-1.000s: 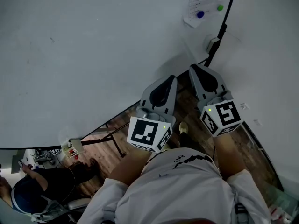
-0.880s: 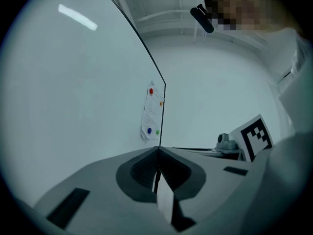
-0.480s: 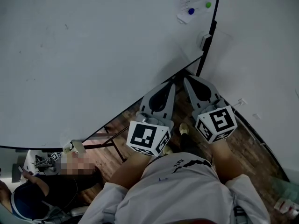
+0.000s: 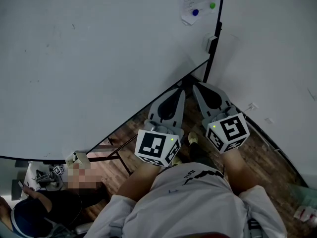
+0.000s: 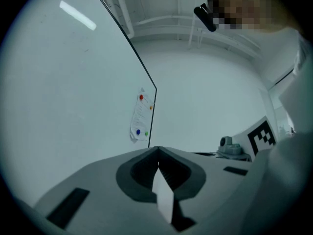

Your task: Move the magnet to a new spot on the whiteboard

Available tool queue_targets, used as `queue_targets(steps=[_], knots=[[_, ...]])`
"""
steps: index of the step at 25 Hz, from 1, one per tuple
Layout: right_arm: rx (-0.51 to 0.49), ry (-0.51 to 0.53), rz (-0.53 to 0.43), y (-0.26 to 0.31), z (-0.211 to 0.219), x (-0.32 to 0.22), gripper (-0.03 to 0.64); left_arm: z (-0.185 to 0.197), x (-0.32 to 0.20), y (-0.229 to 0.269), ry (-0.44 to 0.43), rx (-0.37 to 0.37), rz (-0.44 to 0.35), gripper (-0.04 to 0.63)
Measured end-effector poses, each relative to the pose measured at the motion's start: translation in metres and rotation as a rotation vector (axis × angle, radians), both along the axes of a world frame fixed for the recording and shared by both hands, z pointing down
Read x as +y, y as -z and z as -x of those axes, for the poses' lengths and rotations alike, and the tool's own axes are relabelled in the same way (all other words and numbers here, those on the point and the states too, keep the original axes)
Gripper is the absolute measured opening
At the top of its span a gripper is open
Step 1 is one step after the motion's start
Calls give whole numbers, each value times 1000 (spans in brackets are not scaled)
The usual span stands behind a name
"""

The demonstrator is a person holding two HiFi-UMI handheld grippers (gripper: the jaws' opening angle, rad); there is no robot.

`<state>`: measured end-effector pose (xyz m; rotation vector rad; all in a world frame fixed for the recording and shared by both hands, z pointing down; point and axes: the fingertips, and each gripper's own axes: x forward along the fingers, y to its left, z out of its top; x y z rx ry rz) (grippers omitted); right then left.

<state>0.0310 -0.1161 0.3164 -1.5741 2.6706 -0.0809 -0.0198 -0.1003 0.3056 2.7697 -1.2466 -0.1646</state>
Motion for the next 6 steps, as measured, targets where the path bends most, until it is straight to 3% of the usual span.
queue_targets(steps=[6], knots=[[15, 1, -4, 2, 4, 8, 14, 4, 8, -2, 1, 6, 9, 11]])
